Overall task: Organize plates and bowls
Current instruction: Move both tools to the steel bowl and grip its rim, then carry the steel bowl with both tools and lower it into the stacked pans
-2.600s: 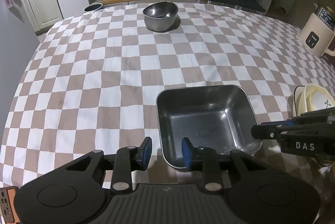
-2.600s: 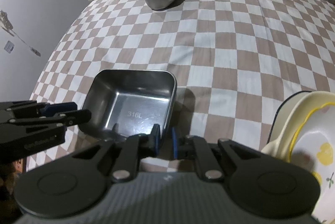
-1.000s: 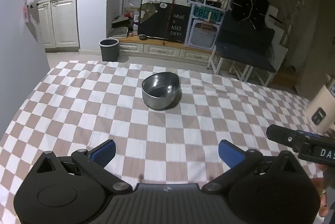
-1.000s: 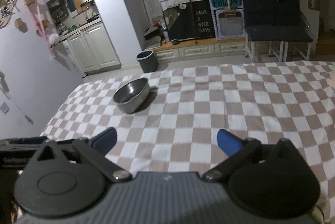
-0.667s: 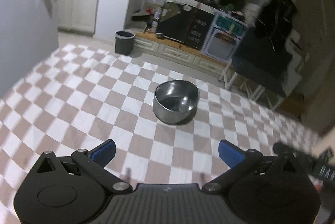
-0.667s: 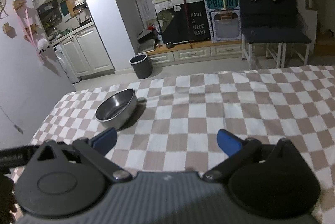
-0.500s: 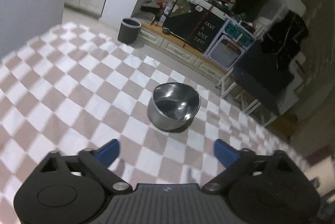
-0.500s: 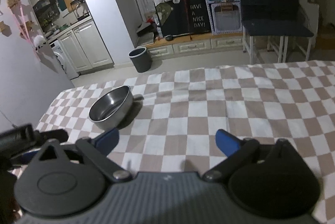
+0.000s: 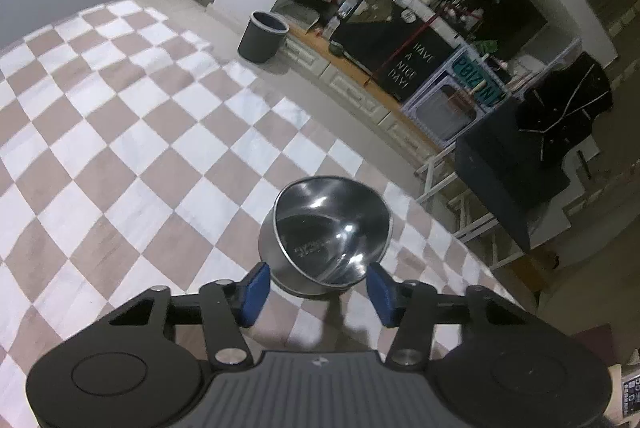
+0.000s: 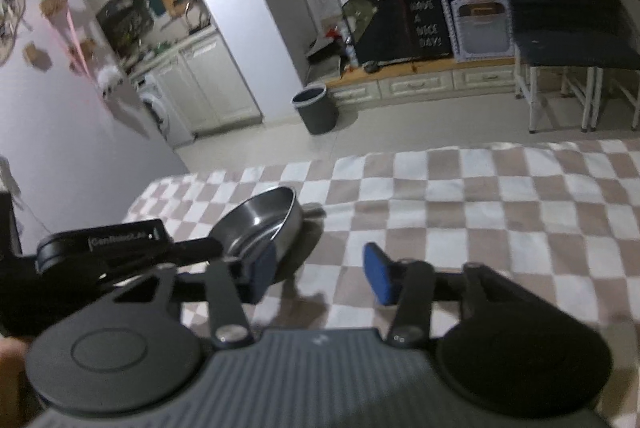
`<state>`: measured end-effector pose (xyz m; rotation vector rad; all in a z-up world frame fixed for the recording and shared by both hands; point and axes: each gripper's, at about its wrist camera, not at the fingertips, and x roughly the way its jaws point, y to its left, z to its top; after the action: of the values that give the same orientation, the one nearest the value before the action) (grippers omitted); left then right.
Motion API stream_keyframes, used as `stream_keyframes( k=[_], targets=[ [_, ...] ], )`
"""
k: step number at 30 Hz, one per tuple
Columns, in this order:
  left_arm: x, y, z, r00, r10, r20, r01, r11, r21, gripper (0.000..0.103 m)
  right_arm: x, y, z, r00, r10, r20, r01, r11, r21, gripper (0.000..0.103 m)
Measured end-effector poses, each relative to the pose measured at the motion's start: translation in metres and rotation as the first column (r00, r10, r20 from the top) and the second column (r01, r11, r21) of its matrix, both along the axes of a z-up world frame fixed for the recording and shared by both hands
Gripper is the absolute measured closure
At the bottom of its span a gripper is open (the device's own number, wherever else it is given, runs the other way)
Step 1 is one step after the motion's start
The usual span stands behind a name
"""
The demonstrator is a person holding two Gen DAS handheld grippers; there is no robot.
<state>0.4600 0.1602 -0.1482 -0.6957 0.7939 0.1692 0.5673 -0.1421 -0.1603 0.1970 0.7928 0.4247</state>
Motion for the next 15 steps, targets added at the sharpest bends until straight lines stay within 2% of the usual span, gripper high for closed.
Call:
stream_keyframes(
  k=[4,10,15],
  targets=[
    [0.008,0.006,-0.012,1.0,0.004,-0.018,-0.005,0.999,-0.041,0.063,0.017,0.016,-0.003,1.0,0.015,-0.005,-0.015,1.0,-0.011,0.052],
    [0.012,0.017,-0.022,1.0,0.026,-0.01,-0.027,0.998,-0.061,0.077,0.039,0.032,-0.007,1.0,0.028,-0.008,-0.028,0.999,-0.045,0.052],
    [0.015,0.026,-0.021,1.0,0.02,0.02,-0.019,0.999,-0.035,0.092,0.047,0.043,-0.011,0.999,0.038,0.0,-0.038,0.995,-0.096,0.052]
  ],
)
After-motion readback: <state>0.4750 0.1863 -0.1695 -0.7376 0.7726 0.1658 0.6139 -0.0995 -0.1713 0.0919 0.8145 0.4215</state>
